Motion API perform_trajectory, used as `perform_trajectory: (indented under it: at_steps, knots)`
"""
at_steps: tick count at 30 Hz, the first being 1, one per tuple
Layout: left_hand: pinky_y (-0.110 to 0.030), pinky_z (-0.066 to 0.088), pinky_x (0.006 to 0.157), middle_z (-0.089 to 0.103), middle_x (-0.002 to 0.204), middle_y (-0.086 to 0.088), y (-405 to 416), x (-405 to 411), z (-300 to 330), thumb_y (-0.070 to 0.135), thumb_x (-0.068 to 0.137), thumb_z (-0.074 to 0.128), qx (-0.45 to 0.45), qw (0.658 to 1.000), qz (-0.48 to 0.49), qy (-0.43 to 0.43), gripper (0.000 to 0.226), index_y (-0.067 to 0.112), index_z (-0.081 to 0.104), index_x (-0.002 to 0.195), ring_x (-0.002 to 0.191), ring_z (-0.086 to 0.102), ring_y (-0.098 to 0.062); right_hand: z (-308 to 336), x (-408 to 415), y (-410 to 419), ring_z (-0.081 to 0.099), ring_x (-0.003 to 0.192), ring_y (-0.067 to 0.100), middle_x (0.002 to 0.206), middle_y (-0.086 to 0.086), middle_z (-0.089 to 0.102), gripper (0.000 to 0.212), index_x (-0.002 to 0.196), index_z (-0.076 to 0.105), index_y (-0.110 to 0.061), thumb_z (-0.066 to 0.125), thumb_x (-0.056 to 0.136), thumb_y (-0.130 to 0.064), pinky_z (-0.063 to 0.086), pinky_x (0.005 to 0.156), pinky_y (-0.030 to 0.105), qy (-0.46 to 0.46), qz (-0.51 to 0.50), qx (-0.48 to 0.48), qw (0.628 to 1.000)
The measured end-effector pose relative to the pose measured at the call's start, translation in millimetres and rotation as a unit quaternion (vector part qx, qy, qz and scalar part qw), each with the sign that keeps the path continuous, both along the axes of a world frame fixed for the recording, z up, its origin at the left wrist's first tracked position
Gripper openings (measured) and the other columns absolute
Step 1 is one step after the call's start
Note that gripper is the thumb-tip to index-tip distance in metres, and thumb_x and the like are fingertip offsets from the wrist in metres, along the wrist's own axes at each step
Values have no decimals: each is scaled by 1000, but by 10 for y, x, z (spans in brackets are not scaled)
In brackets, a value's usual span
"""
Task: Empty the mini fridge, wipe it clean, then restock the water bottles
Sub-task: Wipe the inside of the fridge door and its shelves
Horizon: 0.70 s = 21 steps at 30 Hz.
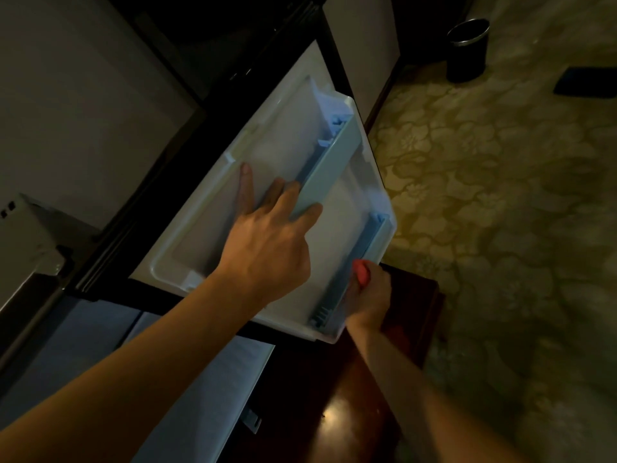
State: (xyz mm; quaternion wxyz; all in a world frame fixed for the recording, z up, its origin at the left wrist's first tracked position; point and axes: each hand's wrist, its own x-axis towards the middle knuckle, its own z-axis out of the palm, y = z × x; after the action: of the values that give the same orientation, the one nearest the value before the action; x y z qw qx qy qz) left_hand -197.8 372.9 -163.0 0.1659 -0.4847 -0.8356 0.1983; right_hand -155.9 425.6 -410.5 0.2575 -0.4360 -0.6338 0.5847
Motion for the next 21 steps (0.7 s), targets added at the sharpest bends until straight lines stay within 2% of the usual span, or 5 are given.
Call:
perform_trajectory:
  at_steps: [5,10,13,18,21]
  knots:
    - [-71,8,115,57,128,-23,-2,45,-3,17,76,56,14,1000,-17,1,50,11,67,124,127,51,-43,-109,-313,786,63,89,19,96,-2,61,18,104,61,-29,60,90,-41,58,77,42,28,18,-26,999]
    - [-69,5,117,57,129,-22,-16,95,5,16,77,56,18,999,-32,5,49,12,67,125,126,51,-42,-103,-263,1077,64,84,22,88,2,64,5,97,62,-22,63,93,-25,57,76,44,44,-23,-2,999]
    - [-68,4,117,56,130,-22,-10,83,5,16,77,57,17,1000,-26,8,49,12,67,125,126,52,-42,-100,-193,946,63,95,16,99,3,65,15,105,64,-10,63,92,-16,54,87,34,44,11,-18,999]
    - [-71,8,114,55,131,-23,29,26,10,18,76,57,2,1000,2,8,50,13,66,126,127,52,-42,-110,-29,444,62,93,20,102,2,60,17,103,63,-23,61,92,-34,55,84,41,-33,68,-91,993]
    - [-72,9,113,55,131,-25,40,-6,20,19,77,55,-3,1000,11,4,51,13,65,126,125,52,-43,-61,128,112,62,90,31,103,11,56,21,106,65,-14,67,87,-22,54,81,41,-61,95,-83,990]
